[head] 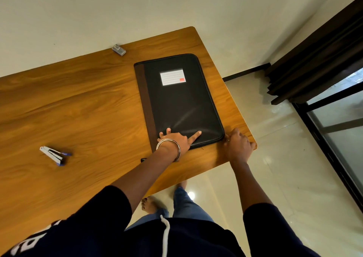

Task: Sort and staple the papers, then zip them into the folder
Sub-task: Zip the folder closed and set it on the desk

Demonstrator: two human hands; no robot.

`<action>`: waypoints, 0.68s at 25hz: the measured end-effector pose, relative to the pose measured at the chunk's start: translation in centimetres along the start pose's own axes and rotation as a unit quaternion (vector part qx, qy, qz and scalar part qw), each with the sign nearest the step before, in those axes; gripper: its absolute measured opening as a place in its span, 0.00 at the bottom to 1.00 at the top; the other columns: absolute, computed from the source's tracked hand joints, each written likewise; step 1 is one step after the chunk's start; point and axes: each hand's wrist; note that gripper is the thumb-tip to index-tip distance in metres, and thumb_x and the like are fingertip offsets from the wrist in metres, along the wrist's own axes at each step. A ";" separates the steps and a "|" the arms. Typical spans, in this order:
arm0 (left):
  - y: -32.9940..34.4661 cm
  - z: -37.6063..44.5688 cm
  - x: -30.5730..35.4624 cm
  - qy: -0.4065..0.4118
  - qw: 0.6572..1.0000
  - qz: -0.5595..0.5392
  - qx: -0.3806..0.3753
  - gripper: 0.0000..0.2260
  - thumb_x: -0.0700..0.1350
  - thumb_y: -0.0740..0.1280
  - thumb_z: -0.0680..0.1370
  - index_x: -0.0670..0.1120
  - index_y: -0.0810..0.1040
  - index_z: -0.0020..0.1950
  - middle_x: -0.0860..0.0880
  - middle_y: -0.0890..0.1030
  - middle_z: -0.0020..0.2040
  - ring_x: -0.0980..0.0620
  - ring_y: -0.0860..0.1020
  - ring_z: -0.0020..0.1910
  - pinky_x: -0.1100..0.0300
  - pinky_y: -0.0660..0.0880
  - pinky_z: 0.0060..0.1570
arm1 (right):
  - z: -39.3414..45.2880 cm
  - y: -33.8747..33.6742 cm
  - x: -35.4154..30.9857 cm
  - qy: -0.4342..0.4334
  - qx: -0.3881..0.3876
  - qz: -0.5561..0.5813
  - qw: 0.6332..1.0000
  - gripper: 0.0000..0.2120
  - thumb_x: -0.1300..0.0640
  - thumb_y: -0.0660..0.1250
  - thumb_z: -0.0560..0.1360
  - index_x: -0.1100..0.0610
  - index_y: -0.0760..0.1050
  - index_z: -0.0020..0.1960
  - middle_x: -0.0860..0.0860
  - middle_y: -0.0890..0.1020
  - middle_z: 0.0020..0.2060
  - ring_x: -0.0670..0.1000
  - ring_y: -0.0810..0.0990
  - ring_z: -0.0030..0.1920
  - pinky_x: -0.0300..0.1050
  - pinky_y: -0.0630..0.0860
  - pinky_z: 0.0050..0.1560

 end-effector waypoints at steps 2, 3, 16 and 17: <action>-0.3 0.1 1.0 -0.035 0.998 -0.052 -0.015 0.39 0.37 0.64 0.77 0.57 0.41 0.76 0.35 0.68 0.68 0.26 0.57 0.69 0.27 0.56 0.63 | 1.3 -0.5 0.0 -0.035 -0.022 0.024 0.999 0.10 0.55 0.63 0.78 0.59 0.70 0.56 0.58 0.80 0.52 0.61 0.78 0.55 0.59 0.73 0.59; -0.7 0.2 1.8 -0.052 0.997 -0.060 0.005 0.36 0.39 0.63 0.77 0.54 0.45 0.76 0.35 0.69 0.67 0.26 0.61 0.68 0.28 0.59 0.63 | 1.9 -0.6 0.3 -0.058 -0.040 0.034 0.997 0.08 0.56 0.62 0.78 0.59 0.70 0.55 0.58 0.80 0.50 0.60 0.78 0.52 0.56 0.76 0.54; -5.4 3.5 3.9 0.056 0.998 0.038 0.003 0.35 0.57 0.59 0.78 0.44 0.45 0.77 0.41 0.71 0.66 0.30 0.56 0.71 0.33 0.61 0.65 | 10.4 -3.4 -0.9 -0.304 -0.097 -0.089 0.944 0.15 0.56 0.61 0.79 0.58 0.67 0.64 0.59 0.74 0.62 0.60 0.69 0.65 0.57 0.64 0.67; -5.7 3.4 3.8 0.064 0.997 0.045 0.000 0.35 0.57 0.59 0.78 0.44 0.46 0.77 0.41 0.72 0.65 0.30 0.57 0.71 0.34 0.62 0.65 | 11.6 -3.4 -2.0 -0.305 -0.091 -0.076 0.945 0.13 0.57 0.61 0.79 0.58 0.68 0.62 0.59 0.75 0.60 0.59 0.70 0.64 0.58 0.64 0.66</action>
Point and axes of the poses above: each hand's wrist, its own z-axis towards the middle knuckle, its own y-axis out of the palm, x = y × z
